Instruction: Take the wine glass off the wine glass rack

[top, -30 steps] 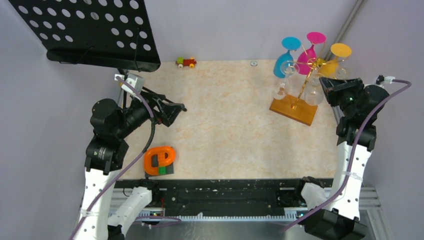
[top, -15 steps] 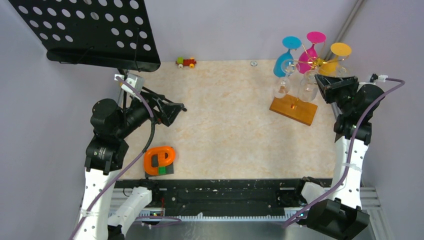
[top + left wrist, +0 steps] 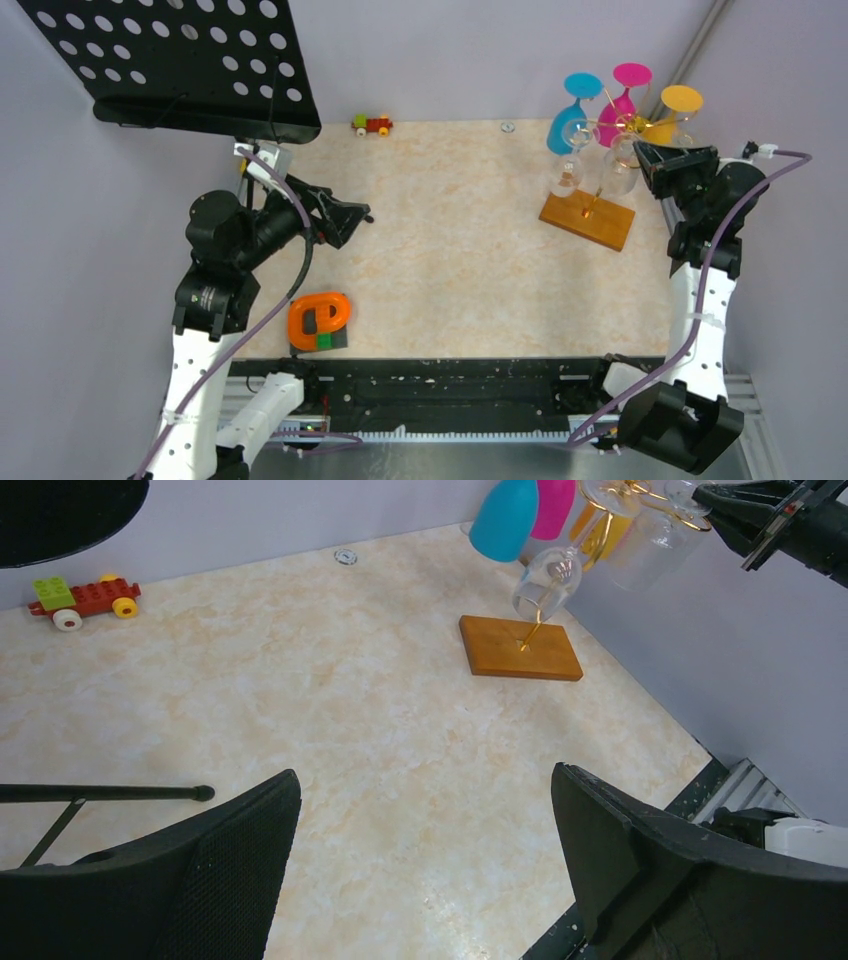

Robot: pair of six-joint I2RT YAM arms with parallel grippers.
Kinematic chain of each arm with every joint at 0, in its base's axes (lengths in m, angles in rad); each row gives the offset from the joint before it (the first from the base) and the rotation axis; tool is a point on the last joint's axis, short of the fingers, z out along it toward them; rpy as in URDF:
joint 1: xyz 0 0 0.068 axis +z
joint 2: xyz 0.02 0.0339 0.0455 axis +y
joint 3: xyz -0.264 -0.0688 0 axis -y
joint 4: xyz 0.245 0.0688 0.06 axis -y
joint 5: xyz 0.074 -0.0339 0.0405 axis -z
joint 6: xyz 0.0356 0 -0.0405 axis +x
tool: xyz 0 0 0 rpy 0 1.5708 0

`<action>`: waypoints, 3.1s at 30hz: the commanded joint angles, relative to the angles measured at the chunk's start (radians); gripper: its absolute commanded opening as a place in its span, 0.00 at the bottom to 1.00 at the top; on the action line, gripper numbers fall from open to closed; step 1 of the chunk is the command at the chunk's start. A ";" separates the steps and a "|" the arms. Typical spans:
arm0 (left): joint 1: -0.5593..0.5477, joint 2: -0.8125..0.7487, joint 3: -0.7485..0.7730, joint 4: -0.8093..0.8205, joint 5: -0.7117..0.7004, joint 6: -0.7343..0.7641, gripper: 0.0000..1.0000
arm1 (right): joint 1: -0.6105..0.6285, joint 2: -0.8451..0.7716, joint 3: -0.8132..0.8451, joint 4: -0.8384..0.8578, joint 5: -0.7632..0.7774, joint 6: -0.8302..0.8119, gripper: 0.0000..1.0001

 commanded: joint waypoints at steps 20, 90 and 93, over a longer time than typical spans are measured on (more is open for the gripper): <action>-0.004 -0.002 0.034 -0.001 -0.015 -0.002 0.99 | -0.008 -0.128 0.090 -0.090 0.368 -0.062 0.00; -0.614 0.613 -0.113 1.467 -0.028 -1.244 0.73 | 0.467 -0.338 -0.371 1.003 -0.020 0.878 0.00; -0.622 0.618 -0.110 1.493 -0.030 -1.245 0.67 | 0.468 -0.343 -0.385 0.997 -0.031 0.897 0.00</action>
